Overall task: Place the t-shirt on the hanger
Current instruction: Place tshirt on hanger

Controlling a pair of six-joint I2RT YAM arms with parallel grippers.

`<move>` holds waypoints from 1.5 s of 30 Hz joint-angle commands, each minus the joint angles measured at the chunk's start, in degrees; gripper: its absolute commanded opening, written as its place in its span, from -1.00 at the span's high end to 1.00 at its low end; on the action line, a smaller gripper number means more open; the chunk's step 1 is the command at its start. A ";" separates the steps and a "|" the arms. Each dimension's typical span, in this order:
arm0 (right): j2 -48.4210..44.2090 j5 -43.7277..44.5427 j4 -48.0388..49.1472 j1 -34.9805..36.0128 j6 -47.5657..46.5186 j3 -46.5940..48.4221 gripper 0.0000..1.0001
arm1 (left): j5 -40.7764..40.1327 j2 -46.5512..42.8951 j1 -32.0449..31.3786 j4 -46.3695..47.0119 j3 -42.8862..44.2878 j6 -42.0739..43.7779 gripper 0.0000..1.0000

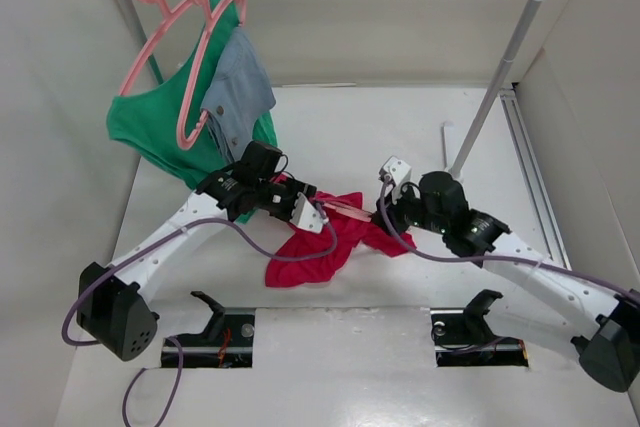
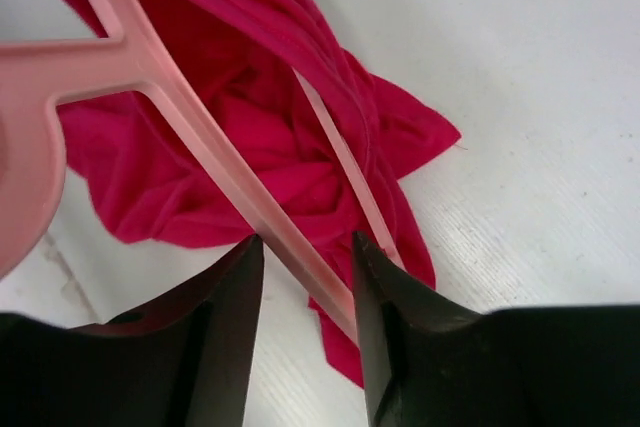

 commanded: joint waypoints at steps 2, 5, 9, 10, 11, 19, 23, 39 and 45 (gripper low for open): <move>-6.34 -9.08 5.23 -2.13 -4.71 2.42 -0.03 | 1.94 -3.44 -0.63 -1.82 -2.05 -1.20 1.00; -7.92 -11.81 4.01 -2.13 -7.88 3.56 -0.42 | 1.32 -1.43 -0.63 0.04 -1.53 -5.09 1.00; -8.46 -12.52 0.58 -2.65 -9.39 4.09 -0.89 | 1.32 -2.03 -0.63 0.66 -1.52 -5.90 1.00; -8.46 -10.78 0.57 -3.70 -8.69 4.09 -0.89 | 1.32 -2.03 -0.63 -0.91 -1.52 -4.58 1.00; -7.50 -9.98 -0.39 -5.27 -7.99 4.09 -0.89 | 1.32 -2.03 -0.63 -1.63 -1.52 -1.87 1.00; 11.21 -11.54 -3.13 -6.62 -6.92 6.29 -0.15 | 4.05 -2.56 -0.63 -3.48 -0.21 -1.05 1.00; 12.55 -10.85 -0.40 -2.13 -8.68 5.50 -0.24 | 6.24 -2.56 -0.10 -4.01 1.64 -1.58 1.00; 20.71 -4.08 5.66 6.84 -4.38 -0.13 -0.35 | 6.25 -3.09 -0.10 -3.92 1.64 -4.22 1.00; 22.40 2.49 6.90 7.46 0.01 -0.82 0.47 | 7.12 -3.09 1.12 -2.26 1.64 -9.31 1.00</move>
